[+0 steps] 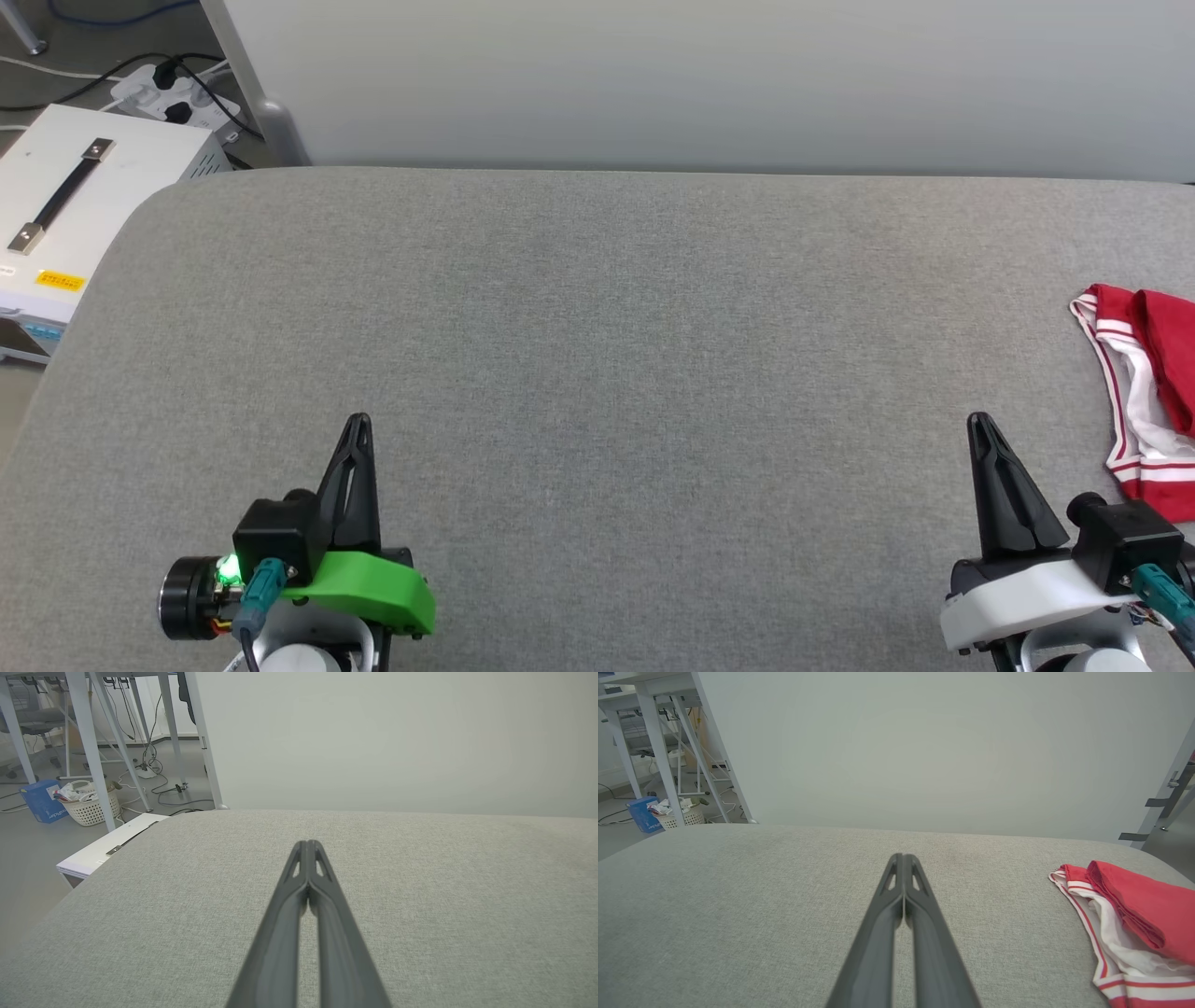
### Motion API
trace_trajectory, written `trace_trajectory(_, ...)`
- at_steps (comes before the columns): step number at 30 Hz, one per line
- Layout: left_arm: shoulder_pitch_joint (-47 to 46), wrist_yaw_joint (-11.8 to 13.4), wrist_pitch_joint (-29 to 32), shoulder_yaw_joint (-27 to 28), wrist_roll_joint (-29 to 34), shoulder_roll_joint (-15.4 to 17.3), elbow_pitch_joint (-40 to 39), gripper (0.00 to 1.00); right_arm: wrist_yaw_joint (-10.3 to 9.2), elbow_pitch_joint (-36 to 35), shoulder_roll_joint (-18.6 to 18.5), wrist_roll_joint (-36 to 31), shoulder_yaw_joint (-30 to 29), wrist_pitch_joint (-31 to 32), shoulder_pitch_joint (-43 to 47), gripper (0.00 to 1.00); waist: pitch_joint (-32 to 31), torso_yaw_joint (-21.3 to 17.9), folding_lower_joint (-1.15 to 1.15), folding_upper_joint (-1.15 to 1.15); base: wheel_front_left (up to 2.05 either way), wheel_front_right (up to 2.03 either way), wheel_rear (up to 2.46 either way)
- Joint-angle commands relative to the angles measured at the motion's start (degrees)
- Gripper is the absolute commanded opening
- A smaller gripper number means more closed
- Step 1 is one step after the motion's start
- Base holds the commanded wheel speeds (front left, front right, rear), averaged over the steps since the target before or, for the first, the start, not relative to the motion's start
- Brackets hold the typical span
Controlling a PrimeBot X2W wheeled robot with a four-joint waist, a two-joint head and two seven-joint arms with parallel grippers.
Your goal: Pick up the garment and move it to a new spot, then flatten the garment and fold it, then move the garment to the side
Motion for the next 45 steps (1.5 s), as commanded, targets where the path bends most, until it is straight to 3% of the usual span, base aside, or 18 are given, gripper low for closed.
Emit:
trace_trajectory(1,0.21,0.26,0.34,0.16,0.61,-0.08,-0.38,0.00,-0.01,-0.04,0.05,-0.43,0.15,0.38,-0.35,0.00,-0.06,-0.03,0.00,0.00,0.00,0.00,0.00)
trace_trajectory(45,0.71,0.91,5.64,0.69,2.41,-0.30,-2.70,0.00,-0.03,-0.15,0.17,-2.86,0.66,5.71,-1.29,0.00,-1.67,-0.99,0.00,0.00,0.00,0.00,0.00)
